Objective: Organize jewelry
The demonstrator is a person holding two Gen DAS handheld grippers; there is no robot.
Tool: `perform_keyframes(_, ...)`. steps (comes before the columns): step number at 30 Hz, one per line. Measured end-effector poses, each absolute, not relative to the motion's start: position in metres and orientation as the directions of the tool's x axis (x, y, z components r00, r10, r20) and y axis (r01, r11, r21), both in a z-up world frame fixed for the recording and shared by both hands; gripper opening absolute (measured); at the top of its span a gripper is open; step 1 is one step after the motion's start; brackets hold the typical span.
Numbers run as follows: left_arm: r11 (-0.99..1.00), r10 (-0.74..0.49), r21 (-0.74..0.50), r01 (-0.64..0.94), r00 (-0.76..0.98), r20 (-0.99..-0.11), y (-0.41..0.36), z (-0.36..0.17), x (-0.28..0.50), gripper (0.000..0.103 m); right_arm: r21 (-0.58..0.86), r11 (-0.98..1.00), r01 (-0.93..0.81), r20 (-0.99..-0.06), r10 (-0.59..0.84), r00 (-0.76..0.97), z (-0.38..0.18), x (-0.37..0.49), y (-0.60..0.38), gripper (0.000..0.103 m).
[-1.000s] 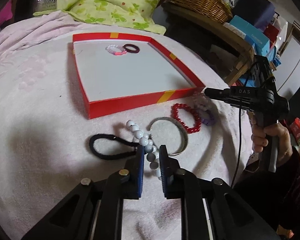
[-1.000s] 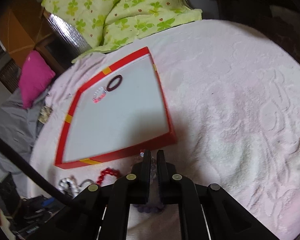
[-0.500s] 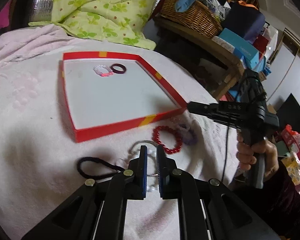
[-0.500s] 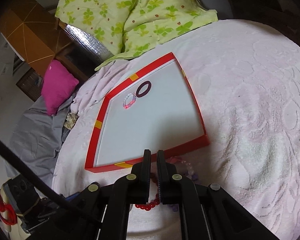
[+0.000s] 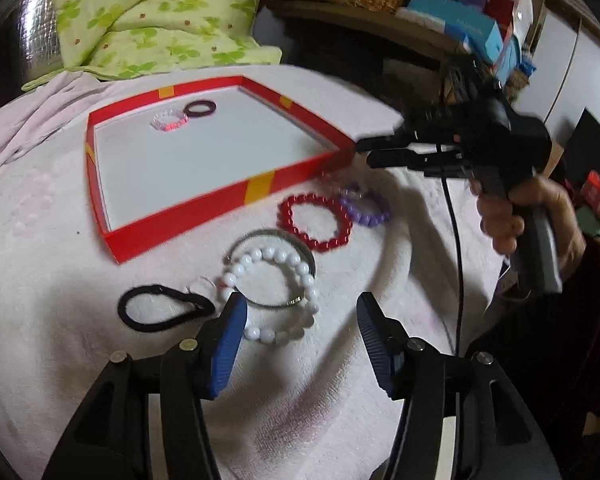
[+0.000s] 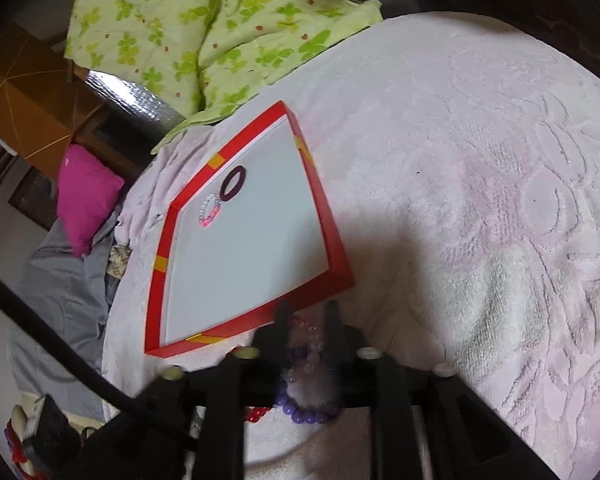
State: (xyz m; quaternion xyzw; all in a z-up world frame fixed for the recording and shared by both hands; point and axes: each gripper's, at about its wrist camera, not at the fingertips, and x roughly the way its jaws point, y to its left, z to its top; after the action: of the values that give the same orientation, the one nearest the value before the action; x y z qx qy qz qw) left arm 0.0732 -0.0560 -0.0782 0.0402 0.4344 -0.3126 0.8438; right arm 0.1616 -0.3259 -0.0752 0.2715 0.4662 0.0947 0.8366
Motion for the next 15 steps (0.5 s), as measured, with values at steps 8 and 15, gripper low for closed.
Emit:
perform_keyframes(8, 0.830, -0.439, -0.198, 0.521, 0.391, -0.809, -0.064, -0.100, 0.074, 0.052, 0.479, 0.876, 0.054, -0.777, 0.394, 0.491, -0.093, 0.179, -0.302, 0.046)
perform_keyframes(15, 0.838, -0.446, -0.223, 0.499, 0.389, -0.806, -0.063, -0.103, 0.080, 0.014, 0.292, 0.956, -0.036, -0.818, 0.269, 0.508, -0.086, 0.171, -0.276, 0.008)
